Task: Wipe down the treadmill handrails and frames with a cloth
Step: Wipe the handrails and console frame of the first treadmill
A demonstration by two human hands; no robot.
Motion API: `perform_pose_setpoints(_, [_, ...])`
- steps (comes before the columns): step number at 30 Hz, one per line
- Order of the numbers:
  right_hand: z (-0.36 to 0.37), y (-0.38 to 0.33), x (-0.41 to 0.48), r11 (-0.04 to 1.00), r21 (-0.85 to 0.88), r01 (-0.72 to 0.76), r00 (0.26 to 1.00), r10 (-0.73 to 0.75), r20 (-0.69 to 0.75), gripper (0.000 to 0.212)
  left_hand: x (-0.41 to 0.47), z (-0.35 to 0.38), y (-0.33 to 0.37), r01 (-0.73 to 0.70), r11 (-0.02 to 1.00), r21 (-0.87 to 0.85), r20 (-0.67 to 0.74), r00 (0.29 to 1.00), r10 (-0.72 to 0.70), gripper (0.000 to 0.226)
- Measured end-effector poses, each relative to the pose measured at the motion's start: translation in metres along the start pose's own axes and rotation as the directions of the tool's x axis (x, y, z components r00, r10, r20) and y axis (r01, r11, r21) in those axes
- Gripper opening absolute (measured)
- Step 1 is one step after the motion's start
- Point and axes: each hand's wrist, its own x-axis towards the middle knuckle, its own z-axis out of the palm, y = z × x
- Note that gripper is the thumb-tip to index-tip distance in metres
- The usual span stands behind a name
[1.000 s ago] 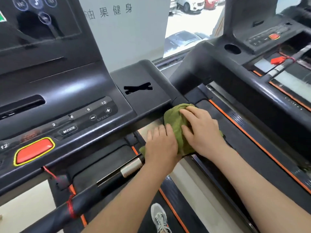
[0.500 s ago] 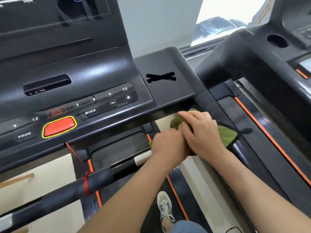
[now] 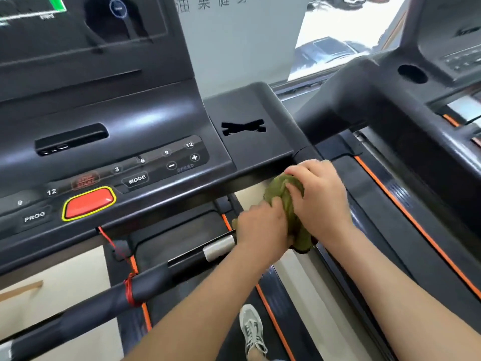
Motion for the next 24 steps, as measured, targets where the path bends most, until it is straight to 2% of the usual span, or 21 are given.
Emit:
perform_pose_setpoints(1, [-0.003, 0.008, 0.0, 0.998, -0.064, -0.002, 1.0, 0.001, -0.024, 0.024, 0.012, 0.0, 0.013, -0.005, 0.999, -0.035, 0.008, 1.0, 0.005, 0.056])
perform_pose_setpoints(3, [-0.004, 0.024, -0.003, 0.98, -0.198, 0.019, 0.999, -0.013, 0.031, 0.04, 0.026, 0.0, 0.027, -0.024, 0.994, -0.105, 0.004, 1.0, 0.024, 0.052])
perform_pose_setpoints(6, [0.005, 0.034, -0.016, 0.951, -0.285, 0.122, 0.981, -0.072, 0.18, 0.042, 0.02, 0.003, 0.017, -0.048, 0.998, -0.046, -0.03, 0.998, 0.047, 0.039])
perform_pose_setpoints(10, [0.029, 0.003, -0.039, 0.988, -0.124, 0.088, 0.983, -0.066, 0.169, 0.044, -0.01, 0.006, -0.015, -0.03, 0.999, 0.031, -0.053, 0.998, 0.032, 0.04])
perform_pose_setpoints(13, [0.038, -0.026, -0.047, 0.996, -0.084, -0.017, 0.993, 0.027, 0.111, 0.031, -0.04, 0.0, -0.039, 0.06, 0.998, -0.026, 0.031, 0.998, -0.06, 0.049])
perform_pose_setpoints(15, [0.044, -0.049, -0.048, 0.997, 0.062, -0.039, 0.996, 0.033, 0.086, 0.027, -0.06, -0.008, -0.057, 0.096, 0.995, -0.004, 0.074, 0.993, -0.095, 0.059])
perform_pose_setpoints(17, [0.051, -0.085, -0.055, 0.968, 0.25, -0.003, 0.995, -0.021, 0.095, 0.026, -0.084, -0.017, -0.08, 0.143, 0.985, 0.093, 0.119, 0.981, -0.153, 0.061])
perform_pose_setpoints(19, [0.057, -0.121, -0.069, 0.928, 0.364, 0.077, 0.983, -0.132, 0.13, 0.026, -0.112, -0.025, -0.106, 0.201, 0.966, 0.161, 0.129, 0.966, -0.223, 0.06])
perform_pose_setpoints(21, [0.062, -0.13, -0.079, 0.91, 0.36, 0.207, 0.953, -0.271, 0.137, 0.026, -0.132, -0.027, -0.124, 0.237, 0.957, 0.167, 0.068, 0.966, -0.251, 0.057])
perform_pose_setpoints(23, [0.061, -0.108, -0.073, 0.903, 0.299, 0.309, 0.928, -0.356, 0.114, 0.022, -0.131, -0.019, -0.125, 0.156, 0.957, 0.243, 0.045, 0.984, -0.172, 0.055])
perform_pose_setpoints(24, [0.059, -0.09, -0.067, 0.91, 0.252, 0.329, 0.927, -0.362, 0.098, 0.019, -0.12, -0.011, -0.116, 0.082, 0.962, 0.261, 0.015, 0.996, -0.089, 0.054])
